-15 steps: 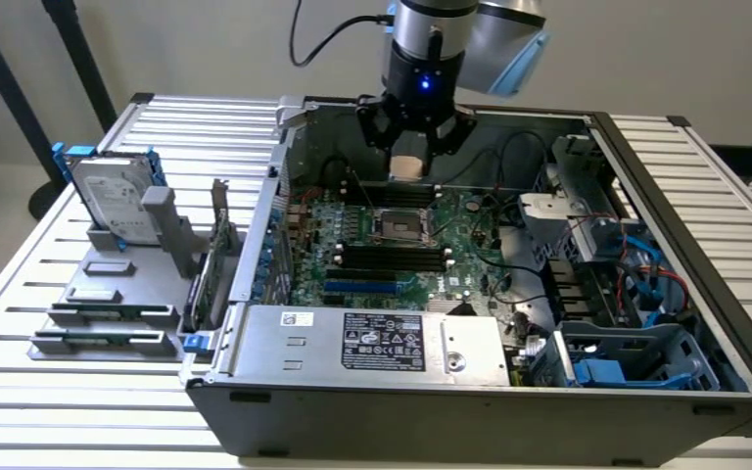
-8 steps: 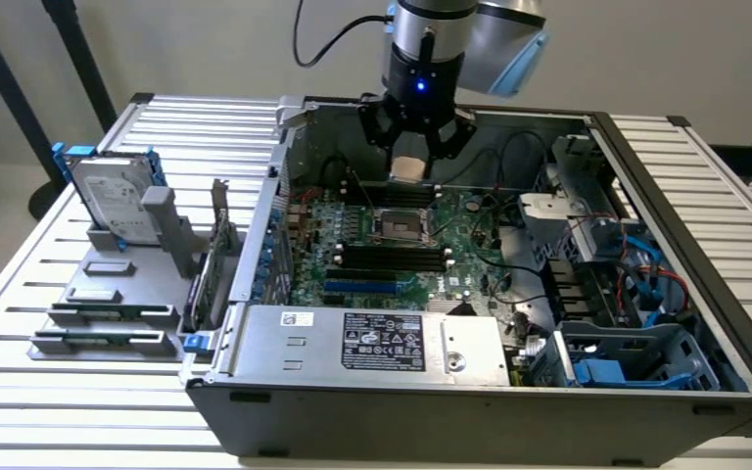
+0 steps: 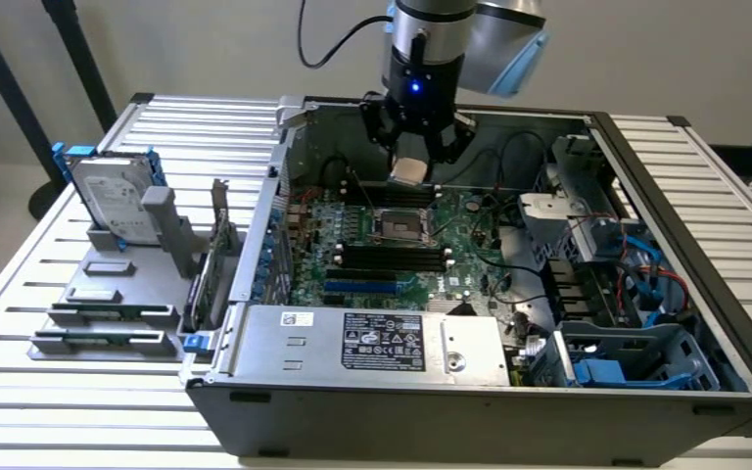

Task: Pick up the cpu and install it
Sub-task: 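Place the cpu into insertion slot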

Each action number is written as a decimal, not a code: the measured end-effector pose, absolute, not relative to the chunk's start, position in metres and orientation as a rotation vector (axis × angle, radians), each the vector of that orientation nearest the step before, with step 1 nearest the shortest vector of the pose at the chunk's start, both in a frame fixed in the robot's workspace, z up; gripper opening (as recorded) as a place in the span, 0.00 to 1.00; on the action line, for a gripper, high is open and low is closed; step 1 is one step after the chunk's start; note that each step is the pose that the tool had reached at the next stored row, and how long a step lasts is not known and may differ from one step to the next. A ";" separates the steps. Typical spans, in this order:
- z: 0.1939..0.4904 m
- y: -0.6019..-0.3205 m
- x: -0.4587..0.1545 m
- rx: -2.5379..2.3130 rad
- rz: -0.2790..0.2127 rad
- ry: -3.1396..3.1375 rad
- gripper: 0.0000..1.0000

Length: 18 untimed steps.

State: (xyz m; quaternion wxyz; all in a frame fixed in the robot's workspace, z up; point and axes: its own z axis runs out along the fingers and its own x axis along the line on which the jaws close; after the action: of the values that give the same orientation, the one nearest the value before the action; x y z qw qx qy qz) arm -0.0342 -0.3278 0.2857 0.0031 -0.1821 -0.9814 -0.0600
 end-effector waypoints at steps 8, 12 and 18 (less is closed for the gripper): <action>0.284 -0.328 -0.034 -0.796 -0.189 -3.036 0.55; 0.283 -0.328 -0.034 -0.905 -0.189 -3.010 0.55; 0.281 -0.328 -0.034 -1.071 -0.188 -2.962 0.55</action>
State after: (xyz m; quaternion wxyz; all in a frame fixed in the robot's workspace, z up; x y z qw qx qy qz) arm -0.0342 -0.3278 0.2812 -0.0067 -0.3395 -0.9387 -0.0597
